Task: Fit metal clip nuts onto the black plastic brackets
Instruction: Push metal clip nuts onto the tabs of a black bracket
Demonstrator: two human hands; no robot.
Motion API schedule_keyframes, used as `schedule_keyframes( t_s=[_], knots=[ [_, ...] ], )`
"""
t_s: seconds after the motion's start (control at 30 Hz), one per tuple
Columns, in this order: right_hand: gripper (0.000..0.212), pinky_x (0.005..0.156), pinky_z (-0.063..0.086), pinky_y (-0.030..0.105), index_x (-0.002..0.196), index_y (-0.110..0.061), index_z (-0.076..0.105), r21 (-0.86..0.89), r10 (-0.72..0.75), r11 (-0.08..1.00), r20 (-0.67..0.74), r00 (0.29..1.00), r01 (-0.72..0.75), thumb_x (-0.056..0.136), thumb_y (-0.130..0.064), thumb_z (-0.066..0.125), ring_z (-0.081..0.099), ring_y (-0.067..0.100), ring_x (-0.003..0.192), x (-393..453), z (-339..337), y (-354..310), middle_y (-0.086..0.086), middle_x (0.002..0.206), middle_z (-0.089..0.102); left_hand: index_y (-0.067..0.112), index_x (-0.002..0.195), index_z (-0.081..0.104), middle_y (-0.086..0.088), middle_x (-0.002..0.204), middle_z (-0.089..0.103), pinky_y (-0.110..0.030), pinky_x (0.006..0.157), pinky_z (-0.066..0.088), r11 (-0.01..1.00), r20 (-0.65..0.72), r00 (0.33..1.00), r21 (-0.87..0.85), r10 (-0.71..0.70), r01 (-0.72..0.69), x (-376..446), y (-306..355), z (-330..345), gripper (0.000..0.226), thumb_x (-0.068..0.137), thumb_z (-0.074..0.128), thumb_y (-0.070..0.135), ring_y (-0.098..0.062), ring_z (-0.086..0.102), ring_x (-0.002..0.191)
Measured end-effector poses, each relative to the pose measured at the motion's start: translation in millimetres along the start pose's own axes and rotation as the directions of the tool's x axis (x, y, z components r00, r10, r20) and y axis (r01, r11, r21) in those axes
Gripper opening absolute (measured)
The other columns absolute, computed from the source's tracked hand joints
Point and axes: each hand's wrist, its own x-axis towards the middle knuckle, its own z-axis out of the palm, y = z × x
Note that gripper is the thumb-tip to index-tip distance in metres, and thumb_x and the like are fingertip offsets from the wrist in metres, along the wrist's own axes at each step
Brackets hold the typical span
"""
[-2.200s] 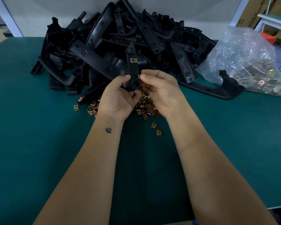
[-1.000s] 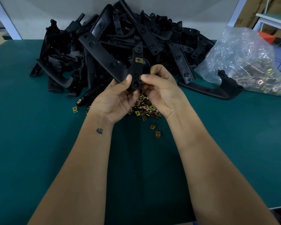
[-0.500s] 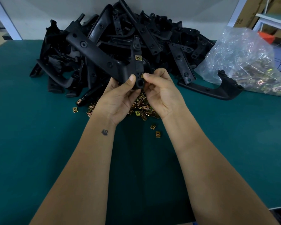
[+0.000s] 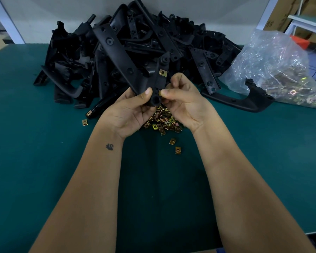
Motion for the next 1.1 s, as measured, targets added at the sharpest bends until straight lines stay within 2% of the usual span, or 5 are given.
schedule_keyframes(
  t_s=[0.2,0.33,0.67,0.83,1.1],
  knots=[
    [0.038,0.067,0.048,0.024,0.074,-0.016,0.037,0.005,-0.049,0.999,-0.036,0.998,0.049,0.085,0.017,0.054,0.056,0.014,0.063,0.6,6.7,0.0,0.0,0.059,0.052,0.02,0.098,0.073,-0.001,0.103,0.074,-0.019,0.069,0.056,0.997,0.01,0.997,-0.041,0.073,-0.073,0.7,-3.2,3.8,0.019,0.081,0.066,0.014,-0.01,0.07,0.086],
    [0.04,0.071,0.05,0.024,0.071,-0.016,0.036,0.066,-0.079,0.994,-0.101,0.992,0.086,0.085,0.018,0.052,0.055,0.017,0.067,3.2,13.1,4.2,0.0,0.057,0.051,0.018,0.102,0.066,-0.002,0.103,0.074,-0.019,0.07,0.055,0.992,-0.028,0.992,-0.046,0.12,-0.122,2.2,-5.6,7.8,0.021,0.081,0.065,0.014,-0.011,0.069,0.088],
    [0.04,0.068,0.046,0.025,0.071,-0.017,0.036,0.013,-0.039,0.999,-0.046,0.998,0.039,0.084,0.016,0.055,0.054,0.014,0.062,0.2,11.4,1.7,-0.001,0.059,0.048,0.022,0.089,0.076,-0.001,0.098,0.075,-0.018,0.068,0.057,0.997,0.003,1.0,-0.081,0.007,-0.006,-1.1,-2.6,4.7,0.015,0.081,0.066,0.014,-0.01,0.07,0.083],
    [0.041,0.07,0.048,0.025,0.069,-0.016,0.036,0.003,-0.047,0.999,-0.091,0.995,0.047,0.084,0.017,0.055,0.056,0.018,0.072,0.1,13.6,2.2,0.003,0.063,0.051,0.02,0.103,0.067,-0.001,0.104,0.074,-0.019,0.072,0.057,0.998,-0.029,0.999,-0.03,0.046,-0.047,0.6,-4.9,6.4,0.024,0.08,0.067,0.015,-0.011,0.07,0.089],
    [0.039,0.067,0.048,0.021,0.069,-0.016,0.039,-0.103,-0.064,0.994,-0.165,0.984,0.047,0.085,0.013,0.06,0.057,0.01,0.065,-0.7,15.7,4.8,-0.001,0.064,0.054,0.021,0.111,0.063,-0.001,0.11,0.073,-0.023,0.069,0.057,0.998,-0.074,0.995,0.034,0.064,-0.062,2.1,-5.9,4.5,0.033,0.079,0.07,0.02,-0.013,0.07,0.092]
  ],
)
